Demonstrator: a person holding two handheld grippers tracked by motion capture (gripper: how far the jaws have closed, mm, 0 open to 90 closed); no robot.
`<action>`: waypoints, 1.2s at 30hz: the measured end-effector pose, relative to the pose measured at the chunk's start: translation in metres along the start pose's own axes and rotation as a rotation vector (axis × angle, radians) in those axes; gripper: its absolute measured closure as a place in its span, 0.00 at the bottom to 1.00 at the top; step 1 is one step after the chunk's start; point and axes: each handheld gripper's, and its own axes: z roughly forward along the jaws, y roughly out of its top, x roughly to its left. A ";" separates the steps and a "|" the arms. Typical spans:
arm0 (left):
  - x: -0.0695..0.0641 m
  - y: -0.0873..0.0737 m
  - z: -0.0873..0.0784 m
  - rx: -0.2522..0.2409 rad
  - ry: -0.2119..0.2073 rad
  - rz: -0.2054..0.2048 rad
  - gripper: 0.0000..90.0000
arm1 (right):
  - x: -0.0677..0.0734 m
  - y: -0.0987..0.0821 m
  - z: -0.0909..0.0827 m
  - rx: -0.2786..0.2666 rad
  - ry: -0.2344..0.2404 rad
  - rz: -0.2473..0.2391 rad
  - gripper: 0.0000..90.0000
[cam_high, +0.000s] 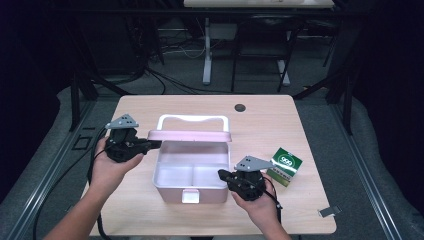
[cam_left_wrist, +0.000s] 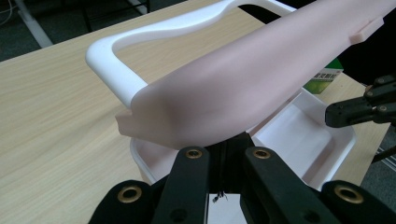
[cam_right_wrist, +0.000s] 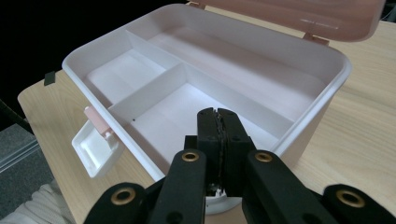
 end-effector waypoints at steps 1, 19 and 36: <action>0.001 0.003 0.000 -0.002 0.003 -0.003 1.00 | 0.001 -0.001 0.001 0.007 -0.001 -0.003 0.98; 0.010 0.023 0.005 -0.017 0.030 -0.019 1.00 | 0.006 -0.008 0.006 0.043 0.014 -0.034 1.00; 0.022 0.047 0.015 -0.030 0.071 -0.037 1.00 | 0.007 -0.009 0.004 0.037 0.005 -0.029 1.00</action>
